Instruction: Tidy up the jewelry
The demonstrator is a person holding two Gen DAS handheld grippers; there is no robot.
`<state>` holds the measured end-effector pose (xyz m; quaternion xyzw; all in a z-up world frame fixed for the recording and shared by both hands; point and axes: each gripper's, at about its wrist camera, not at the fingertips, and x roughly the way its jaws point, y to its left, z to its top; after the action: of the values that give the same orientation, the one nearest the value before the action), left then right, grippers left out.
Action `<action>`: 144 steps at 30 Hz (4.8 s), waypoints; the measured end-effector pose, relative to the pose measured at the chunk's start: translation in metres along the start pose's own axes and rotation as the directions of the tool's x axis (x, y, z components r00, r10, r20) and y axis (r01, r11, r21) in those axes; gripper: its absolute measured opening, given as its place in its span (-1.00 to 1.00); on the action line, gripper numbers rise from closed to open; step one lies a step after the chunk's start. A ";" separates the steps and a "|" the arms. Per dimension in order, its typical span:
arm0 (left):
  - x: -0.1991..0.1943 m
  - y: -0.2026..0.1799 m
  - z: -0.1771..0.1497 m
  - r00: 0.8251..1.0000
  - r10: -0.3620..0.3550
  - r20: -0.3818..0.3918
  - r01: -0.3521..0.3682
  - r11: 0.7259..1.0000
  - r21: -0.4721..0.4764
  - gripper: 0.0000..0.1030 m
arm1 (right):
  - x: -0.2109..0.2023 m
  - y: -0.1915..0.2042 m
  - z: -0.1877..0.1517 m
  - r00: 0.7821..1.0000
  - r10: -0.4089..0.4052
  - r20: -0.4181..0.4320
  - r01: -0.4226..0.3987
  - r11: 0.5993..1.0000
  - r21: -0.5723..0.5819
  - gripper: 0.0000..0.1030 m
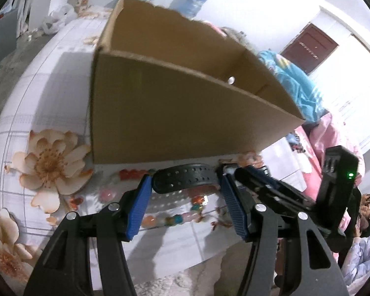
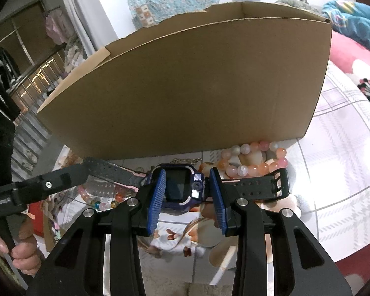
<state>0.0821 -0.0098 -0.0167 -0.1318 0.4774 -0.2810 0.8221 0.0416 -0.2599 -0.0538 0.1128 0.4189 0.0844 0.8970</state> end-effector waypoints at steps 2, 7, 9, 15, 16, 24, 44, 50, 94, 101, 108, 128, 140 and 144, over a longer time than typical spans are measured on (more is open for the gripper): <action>-0.001 -0.005 0.001 1.000 -0.003 0.015 0.003 1.000 0.014 0.11 | 0.000 0.000 0.000 1.000 0.000 0.003 0.000 1.000 -0.003 -0.34; 0.007 -0.017 0.005 0.998 0.054 0.024 -0.055 0.997 0.057 0.11 | 0.000 0.001 -0.002 1.000 0.003 0.007 -0.003 1.000 -0.005 -0.34; 0.012 -0.020 0.005 0.997 0.077 0.028 -0.079 0.994 0.075 0.10 | -0.001 0.001 -0.003 1.000 0.004 0.009 -0.004 1.000 -0.007 -0.34; 0.021 -0.038 0.006 0.991 0.127 0.049 -0.134 0.978 0.158 -0.26 | -0.003 -0.001 -0.006 1.000 0.012 0.017 -0.012 1.000 -0.010 -0.34; 0.021 -0.039 0.005 0.990 0.130 0.053 -0.137 0.976 0.168 -0.34 | -0.003 0.000 -0.006 1.000 0.013 0.017 -0.013 1.000 -0.010 -0.34; 0.023 -0.048 -0.001 0.983 0.168 0.080 -0.182 0.956 0.231 -0.66 | -0.007 -0.004 -0.008 0.999 0.030 0.025 -0.030 0.999 -0.011 -0.34; 0.027 -0.053 -0.005 0.972 0.211 0.101 -0.231 0.930 0.287 -0.69 | -0.047 -0.069 -0.017 0.999 -0.035 0.033 0.028 0.980 0.197 -0.10; 0.029 -0.054 -0.006 0.972 0.214 0.095 -0.232 0.929 0.288 -0.69 | -0.041 -0.073 -0.017 0.999 -0.018 0.033 0.009 0.972 0.235 -0.38; -0.057 -0.081 0.105 0.985 0.066 0.158 -0.112 0.947 0.302 -0.69 | -0.087 -0.036 0.148 0.962 0.222 0.157 -0.239 0.966 0.101 -0.96; 0.020 -0.048 0.173 0.978 0.209 -0.029 -0.196 0.950 0.245 -0.69 | 0.012 -0.035 0.205 0.975 0.209 -0.072 -0.198 0.971 0.133 -0.96; 0.083 -0.022 0.208 0.926 0.339 -0.165 -0.297 0.926 0.234 -0.68 | 0.073 -0.031 0.227 0.974 0.108 -0.200 -0.092 0.992 0.086 -0.96; 0.057 -0.029 0.212 0.926 0.376 -0.034 -0.358 0.903 0.236 0.24 | 0.074 -0.038 0.229 0.979 -0.015 -0.205 0.022 0.999 0.031 -0.51; -0.052 -0.038 0.171 0.954 0.258 0.152 -0.289 0.928 0.235 0.59 | -0.040 -0.028 0.198 0.999 -0.034 0.018 0.034 0.999 -0.017 0.19; -0.095 -0.028 0.129 0.959 0.215 0.184 -0.254 0.941 0.223 0.76 | -0.092 -0.021 0.160 0.993 -0.041 0.114 0.047 0.998 -0.050 0.56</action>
<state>0.1468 0.0164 0.1301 0.0066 0.3850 -0.2264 0.8947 0.1080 -0.3239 0.1078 0.0846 0.3675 0.0689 0.9236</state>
